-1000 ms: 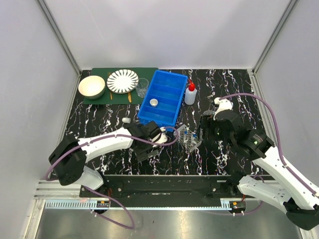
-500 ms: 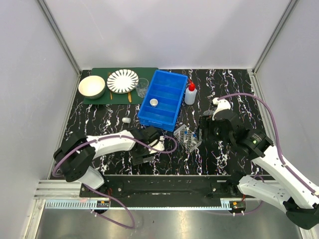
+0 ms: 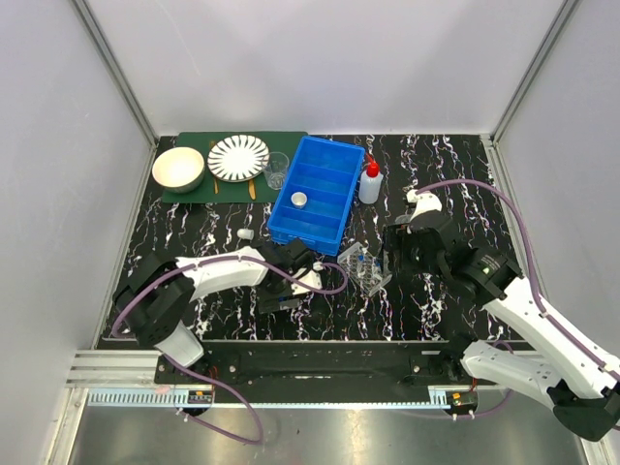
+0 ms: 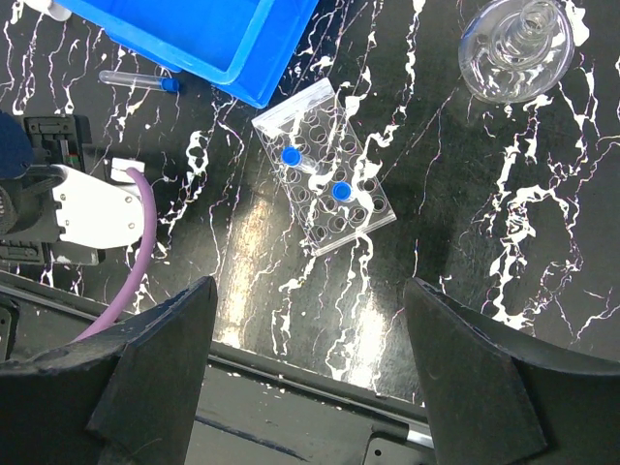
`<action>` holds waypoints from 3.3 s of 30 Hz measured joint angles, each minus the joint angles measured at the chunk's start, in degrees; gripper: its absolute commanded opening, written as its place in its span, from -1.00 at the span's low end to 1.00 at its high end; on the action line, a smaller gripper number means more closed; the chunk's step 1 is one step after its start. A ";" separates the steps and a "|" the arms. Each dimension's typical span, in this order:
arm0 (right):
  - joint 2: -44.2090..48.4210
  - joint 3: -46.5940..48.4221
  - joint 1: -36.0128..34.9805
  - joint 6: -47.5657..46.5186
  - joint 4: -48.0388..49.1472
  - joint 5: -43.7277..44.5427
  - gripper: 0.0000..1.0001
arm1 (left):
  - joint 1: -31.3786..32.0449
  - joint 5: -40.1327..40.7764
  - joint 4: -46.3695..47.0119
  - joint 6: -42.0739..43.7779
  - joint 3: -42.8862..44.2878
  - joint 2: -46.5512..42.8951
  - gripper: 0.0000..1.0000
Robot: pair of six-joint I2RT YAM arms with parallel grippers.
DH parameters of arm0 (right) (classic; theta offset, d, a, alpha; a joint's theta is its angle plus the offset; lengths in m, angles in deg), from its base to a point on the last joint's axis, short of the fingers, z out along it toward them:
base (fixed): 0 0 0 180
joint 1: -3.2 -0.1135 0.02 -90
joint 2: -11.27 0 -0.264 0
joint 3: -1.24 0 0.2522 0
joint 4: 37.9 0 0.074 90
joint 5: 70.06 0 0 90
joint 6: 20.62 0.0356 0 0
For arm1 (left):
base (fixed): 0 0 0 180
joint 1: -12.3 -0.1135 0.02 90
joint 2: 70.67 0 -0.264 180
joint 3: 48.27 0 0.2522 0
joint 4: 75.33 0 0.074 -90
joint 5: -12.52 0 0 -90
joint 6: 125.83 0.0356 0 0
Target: Organize the chemistry lab equipment
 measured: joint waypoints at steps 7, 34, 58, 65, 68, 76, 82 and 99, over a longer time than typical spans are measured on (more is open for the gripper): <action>-0.70 0.00 0.00 -0.07 0.00 0.04 0.65 | -0.55 -1.18 -0.13 0.44 1.25 1.60 -0.06; -0.66 1.07 0.00 -0.02 -2.54 0.96 0.61 | -1.40 -8.72 -1.44 -2.10 9.07 4.83 -1.00; -9.18 16.61 -0.15 1.81 -6.60 -10.19 0.57 | -2.84 -26.80 -0.42 -21.35 15.80 -12.31 -1.00; -12.57 15.19 -0.17 3.93 -1.05 -17.68 0.55 | -3.41 -28.09 3.69 -25.18 13.16 -19.23 -1.00; -15.06 14.53 -0.20 5.03 1.73 -21.14 0.54 | -3.41 -28.59 5.55 -26.43 11.26 -22.51 -1.00; -23.19 14.47 -1.11 6.97 7.65 -28.52 0.47 | -3.39 -29.53 9.51 -27.98 8.63 -27.71 -1.00; -25.62 14.51 -1.99 7.80 9.88 -30.88 0.45 | -3.34 -29.59 10.86 -28.39 8.63 -27.74 -1.00; -27.47 14.60 -2.73 8.90 12.48 -32.98 0.09 | -3.30 -27.98 11.96 -28.39 8.20 -27.74 -1.00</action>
